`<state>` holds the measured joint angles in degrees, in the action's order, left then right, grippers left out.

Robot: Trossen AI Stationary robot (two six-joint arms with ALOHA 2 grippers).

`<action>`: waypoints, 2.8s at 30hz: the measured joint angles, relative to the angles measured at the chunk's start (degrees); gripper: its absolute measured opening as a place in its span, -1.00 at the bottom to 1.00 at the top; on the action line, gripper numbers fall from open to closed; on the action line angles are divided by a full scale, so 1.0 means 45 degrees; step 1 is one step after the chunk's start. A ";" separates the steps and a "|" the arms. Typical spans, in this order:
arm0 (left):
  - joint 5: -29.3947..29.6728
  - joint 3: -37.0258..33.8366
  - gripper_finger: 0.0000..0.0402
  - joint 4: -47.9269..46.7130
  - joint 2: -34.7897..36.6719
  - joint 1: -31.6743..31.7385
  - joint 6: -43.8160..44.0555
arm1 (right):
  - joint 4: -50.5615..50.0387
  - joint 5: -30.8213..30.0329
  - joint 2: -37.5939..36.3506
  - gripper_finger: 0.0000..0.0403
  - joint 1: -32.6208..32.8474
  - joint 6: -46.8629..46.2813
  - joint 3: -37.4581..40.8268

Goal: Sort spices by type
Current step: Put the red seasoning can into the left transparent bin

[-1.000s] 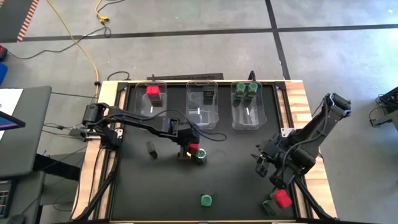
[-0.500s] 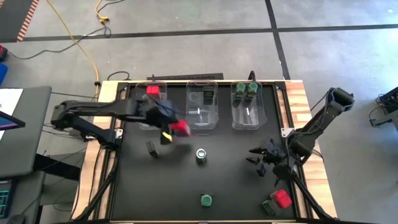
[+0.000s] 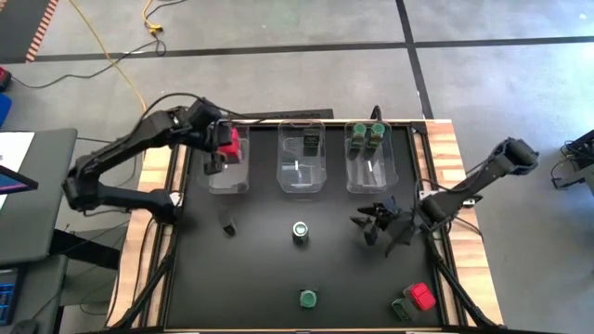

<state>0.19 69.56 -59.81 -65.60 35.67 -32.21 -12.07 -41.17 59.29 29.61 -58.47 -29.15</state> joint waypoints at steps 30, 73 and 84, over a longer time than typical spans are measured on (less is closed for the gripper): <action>-0.1602 -0.3195 0.04 0.3205 -0.2687 0.3430 -0.3263 | 0.1169 0.0247 0.0010 0.21 -0.1249 0.0567 0.0000; -0.2313 -0.3166 0.12 0.3795 -0.3741 0.4676 -0.4057 | 0.1149 0.0556 0.0015 0.21 -0.1254 0.0376 0.0000; -0.2169 -0.3210 0.30 0.3386 -0.3765 0.4647 -0.3880 | 0.1072 0.0559 0.0015 0.21 -0.1254 0.0446 0.0000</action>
<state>-9.57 55.11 -44.58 -82.54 56.58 -49.67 -7.25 -38.66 59.35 23.97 -56.47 -29.15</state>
